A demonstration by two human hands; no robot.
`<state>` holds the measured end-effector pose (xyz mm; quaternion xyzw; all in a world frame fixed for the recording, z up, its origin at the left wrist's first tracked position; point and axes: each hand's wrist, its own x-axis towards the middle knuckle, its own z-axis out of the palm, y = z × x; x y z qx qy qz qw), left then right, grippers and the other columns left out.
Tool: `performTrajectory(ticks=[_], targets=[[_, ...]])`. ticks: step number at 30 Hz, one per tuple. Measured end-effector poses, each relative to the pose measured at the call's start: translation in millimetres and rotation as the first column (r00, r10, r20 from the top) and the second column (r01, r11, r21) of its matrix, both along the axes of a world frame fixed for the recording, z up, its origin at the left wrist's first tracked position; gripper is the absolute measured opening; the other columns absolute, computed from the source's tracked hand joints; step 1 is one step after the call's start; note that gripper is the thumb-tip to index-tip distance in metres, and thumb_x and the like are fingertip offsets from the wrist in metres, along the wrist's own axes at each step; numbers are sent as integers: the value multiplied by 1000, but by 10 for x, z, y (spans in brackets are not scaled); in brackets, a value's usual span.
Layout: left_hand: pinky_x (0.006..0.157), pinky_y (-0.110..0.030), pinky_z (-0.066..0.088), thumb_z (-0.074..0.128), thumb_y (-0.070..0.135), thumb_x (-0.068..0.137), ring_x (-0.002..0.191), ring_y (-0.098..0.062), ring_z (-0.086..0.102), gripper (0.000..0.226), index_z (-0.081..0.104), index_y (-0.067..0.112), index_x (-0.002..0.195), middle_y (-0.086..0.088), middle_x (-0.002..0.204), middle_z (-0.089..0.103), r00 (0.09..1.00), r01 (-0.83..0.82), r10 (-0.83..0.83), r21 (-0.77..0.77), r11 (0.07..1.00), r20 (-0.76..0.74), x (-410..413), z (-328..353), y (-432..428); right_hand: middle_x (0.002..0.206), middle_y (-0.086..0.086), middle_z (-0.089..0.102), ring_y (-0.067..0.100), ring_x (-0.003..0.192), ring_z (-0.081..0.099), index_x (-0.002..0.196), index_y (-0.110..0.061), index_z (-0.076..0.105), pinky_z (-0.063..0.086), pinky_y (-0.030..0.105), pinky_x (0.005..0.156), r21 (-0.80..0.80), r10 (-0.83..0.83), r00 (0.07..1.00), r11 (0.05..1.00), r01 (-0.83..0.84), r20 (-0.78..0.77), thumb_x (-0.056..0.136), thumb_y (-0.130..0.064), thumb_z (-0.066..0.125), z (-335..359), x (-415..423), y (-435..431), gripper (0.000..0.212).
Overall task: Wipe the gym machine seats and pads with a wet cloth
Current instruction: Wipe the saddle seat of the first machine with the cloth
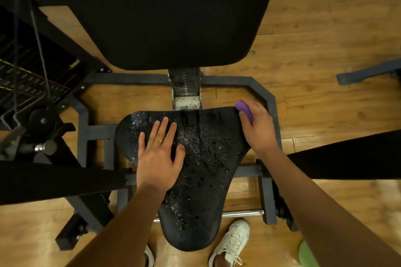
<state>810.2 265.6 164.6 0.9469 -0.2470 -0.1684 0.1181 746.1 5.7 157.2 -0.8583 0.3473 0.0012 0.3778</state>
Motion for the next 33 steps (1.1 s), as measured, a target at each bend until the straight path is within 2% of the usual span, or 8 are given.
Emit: performTrajectory(ticks=[3, 5, 7, 9, 12, 17, 26, 33], targets=[[124, -46, 1, 24, 50, 100, 153, -12, 1, 61, 27, 26, 156, 7, 165, 11, 1000, 5, -5, -13, 1000, 16, 46, -16, 5, 131, 2, 61, 19, 122, 55, 139, -19, 52, 41, 32, 104, 84, -205, 978, 975, 206, -29, 101, -23, 50, 29, 125, -41, 38], [124, -46, 1, 25, 49, 100, 153, -12, 2, 60, 28, 26, 156, 7, 165, 12, 1000, 13, -12, -11, 1000, 17, 62, -45, 17, 132, 4, 61, 20, 122, 55, 139, -17, 52, 40, 30, 104, 90, -227, 972, 969, 232, -60, 101, -20, 49, 12, 135, -50, 38], [124, -46, 2, 26, 49, 100, 153, -12, 3, 60, 28, 26, 156, 7, 165, 13, 1000, 14, -14, -13, 1000, 17, 57, -57, 29, 144, 6, 51, 21, 135, 44, 142, -13, 49, 31, 29, 113, 69, -164, 984, 983, 169, -69, 101, -16, 47, -16, 95, -28, 41], [124, -47, 4, 27, 49, 100, 153, -13, 4, 60, 30, 25, 155, 6, 165, 14, 1000, 14, -14, -13, 1000, 22, 71, -64, 34, 158, 4, 33, 19, 149, 20, 147, -11, 42, 16, 28, 119, 29, -88, 992, 995, 91, -87, 102, -12, 45, -31, 47, 7, 46], [124, -47, 4, 27, 49, 99, 153, -13, 5, 61, 31, 24, 155, 5, 165, 16, 1000, 15, -14, -17, 1000, 24, 79, -60, 43, 163, 3, 20, 19, 152, 4, 151, -10, 34, 7, 28, 121, -75, -37, 994, 997, 29, -103, 102, -8, 42, -16, -105, 156, 50], [124, -48, 5, 29, 48, 99, 153, -14, 7, 60, 31, 25, 155, 4, 164, 17, 999, 17, -16, -32, 999, 36, 79, -65, 3, 164, 3, 14, 17, 152, 3, 156, -12, 22, 4, 26, 120, -81, -74, 994, 994, 68, -79, 106, -19, 38, 45, -288, 356, 53], [124, -48, 6, 31, 48, 99, 153, -12, 6, 60, 32, 26, 154, 6, 164, 18, 1000, 8, -8, -33, 999, 27, 74, -85, 35, 152, 5, 37, 21, 140, 35, 149, -11, 38, 26, 33, 119, -11, -60, 991, 998, 59, -122, 104, -20, 42, -110, 65, 49, 46], [124, -48, 5, 31, 48, 99, 153, -14, 8, 60, 34, 25, 154, 4, 164, 20, 999, 11, -9, -44, 999, 33, 76, -61, 13, 164, 3, 14, 17, 151, 10, 157, -12, 16, 10, 29, 121, -41, -103, 991, 994, 99, -82, 106, -26, 36, 137, -392, 534, 56]])
